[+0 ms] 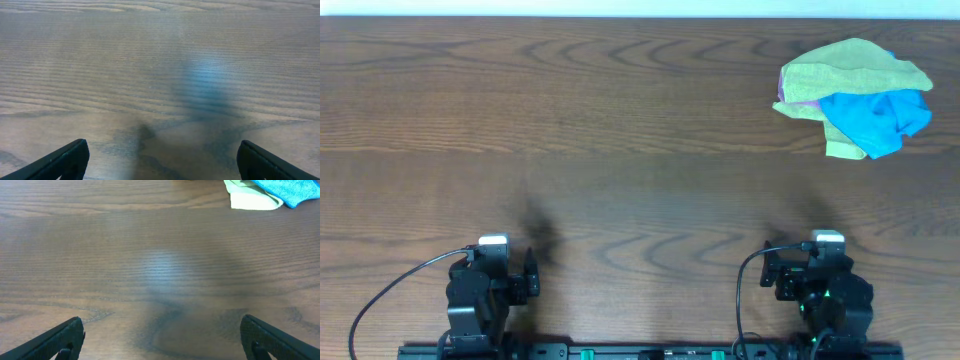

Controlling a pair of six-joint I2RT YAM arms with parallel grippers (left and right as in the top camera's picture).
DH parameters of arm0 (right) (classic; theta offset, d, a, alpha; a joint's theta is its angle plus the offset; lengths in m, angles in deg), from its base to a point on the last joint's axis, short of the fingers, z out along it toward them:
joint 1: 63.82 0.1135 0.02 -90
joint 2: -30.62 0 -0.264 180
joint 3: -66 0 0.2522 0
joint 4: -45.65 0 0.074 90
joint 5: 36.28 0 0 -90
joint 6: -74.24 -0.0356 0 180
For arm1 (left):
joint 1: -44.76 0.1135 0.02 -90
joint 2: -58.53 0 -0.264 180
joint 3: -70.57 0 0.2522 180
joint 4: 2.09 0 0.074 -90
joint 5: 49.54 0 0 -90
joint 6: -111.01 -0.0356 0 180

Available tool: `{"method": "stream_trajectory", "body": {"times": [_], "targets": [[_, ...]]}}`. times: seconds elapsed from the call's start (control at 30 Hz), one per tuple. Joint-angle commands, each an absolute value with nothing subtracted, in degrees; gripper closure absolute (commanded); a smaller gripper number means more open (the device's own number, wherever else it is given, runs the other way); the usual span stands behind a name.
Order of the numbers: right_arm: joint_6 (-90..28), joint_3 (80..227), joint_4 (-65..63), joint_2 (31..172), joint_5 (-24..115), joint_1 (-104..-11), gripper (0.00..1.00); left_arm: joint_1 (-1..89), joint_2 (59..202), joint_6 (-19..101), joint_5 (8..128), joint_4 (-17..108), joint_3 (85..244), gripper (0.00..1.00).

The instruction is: Fold the cloth

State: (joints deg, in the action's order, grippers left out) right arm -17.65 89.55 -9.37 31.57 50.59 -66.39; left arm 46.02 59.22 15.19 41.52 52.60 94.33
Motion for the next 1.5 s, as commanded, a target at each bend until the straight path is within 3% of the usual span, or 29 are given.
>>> {"method": "stream_trajectory", "body": {"times": [0.0,0.9,1.17,1.47], "targets": [[-17.61,88.96,-9.65,30.96,50.7,-66.85,0.01,45.69,58.74,15.43,41.08,53.41,93.5,0.05],[-20.32,90.44,-5.24,33.71,50.7,-66.89,0.01,45.69,58.74,15.43,41.08,53.41,93.5,0.05],[-24.78,108.01,-5.56,56.55,50.74,-69.75,0.01,45.69,58.74,15.43,41.08,53.41,93.5,0.05],[-27.56,140.06,-13.46,87.06,50.96,-72.81,0.01,45.69,58.74,15.43,41.08,53.41,93.5,0.05]]}}
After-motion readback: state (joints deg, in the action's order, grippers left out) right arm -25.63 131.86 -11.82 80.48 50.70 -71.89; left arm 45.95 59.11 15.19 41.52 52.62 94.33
